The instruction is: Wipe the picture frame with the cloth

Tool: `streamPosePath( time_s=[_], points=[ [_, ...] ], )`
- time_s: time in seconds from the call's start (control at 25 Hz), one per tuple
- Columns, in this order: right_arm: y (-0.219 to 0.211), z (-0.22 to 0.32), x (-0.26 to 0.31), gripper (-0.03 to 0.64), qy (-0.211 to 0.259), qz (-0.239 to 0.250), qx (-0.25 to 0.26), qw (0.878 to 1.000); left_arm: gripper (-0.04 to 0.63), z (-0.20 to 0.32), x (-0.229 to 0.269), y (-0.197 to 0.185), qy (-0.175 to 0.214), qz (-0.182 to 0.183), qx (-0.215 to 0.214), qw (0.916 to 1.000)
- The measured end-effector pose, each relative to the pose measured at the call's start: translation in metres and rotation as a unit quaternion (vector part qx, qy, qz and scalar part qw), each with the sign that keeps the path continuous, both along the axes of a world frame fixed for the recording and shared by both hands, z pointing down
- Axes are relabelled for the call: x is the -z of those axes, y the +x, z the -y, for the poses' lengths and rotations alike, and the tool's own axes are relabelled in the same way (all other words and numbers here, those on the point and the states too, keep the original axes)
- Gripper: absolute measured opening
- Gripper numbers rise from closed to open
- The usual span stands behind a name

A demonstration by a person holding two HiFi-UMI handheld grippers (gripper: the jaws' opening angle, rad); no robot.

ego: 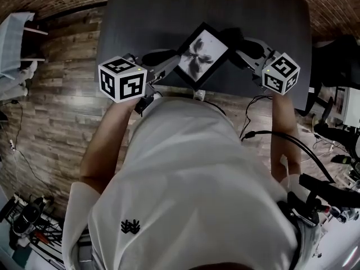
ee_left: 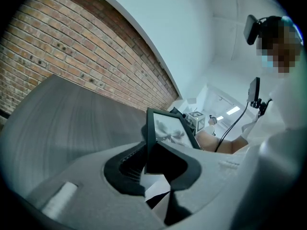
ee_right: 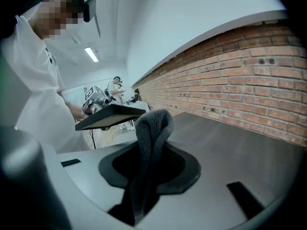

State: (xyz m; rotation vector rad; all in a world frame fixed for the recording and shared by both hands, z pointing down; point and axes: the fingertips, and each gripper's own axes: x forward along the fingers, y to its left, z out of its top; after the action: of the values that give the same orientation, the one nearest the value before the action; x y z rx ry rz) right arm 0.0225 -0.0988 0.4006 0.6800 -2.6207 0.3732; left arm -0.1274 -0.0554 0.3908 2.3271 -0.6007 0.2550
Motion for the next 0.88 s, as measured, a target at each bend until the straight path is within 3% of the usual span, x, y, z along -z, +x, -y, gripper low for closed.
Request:
streamPosePath(
  time_s=[0.52,0.88],
  points=[
    [-0.056,-0.009,0.037,0.109,-0.003,0.004,0.114,0.993,0.075,-0.031,-0.006,-0.003,0.01,0.008,-0.085,0.9963],
    [-0.032,-0.026,0.045,0.109,0.003,0.004,0.108,0.994,0.075,-0.021,-0.021,-0.01,0.0,0.033,-0.056,0.9979]
  ],
)
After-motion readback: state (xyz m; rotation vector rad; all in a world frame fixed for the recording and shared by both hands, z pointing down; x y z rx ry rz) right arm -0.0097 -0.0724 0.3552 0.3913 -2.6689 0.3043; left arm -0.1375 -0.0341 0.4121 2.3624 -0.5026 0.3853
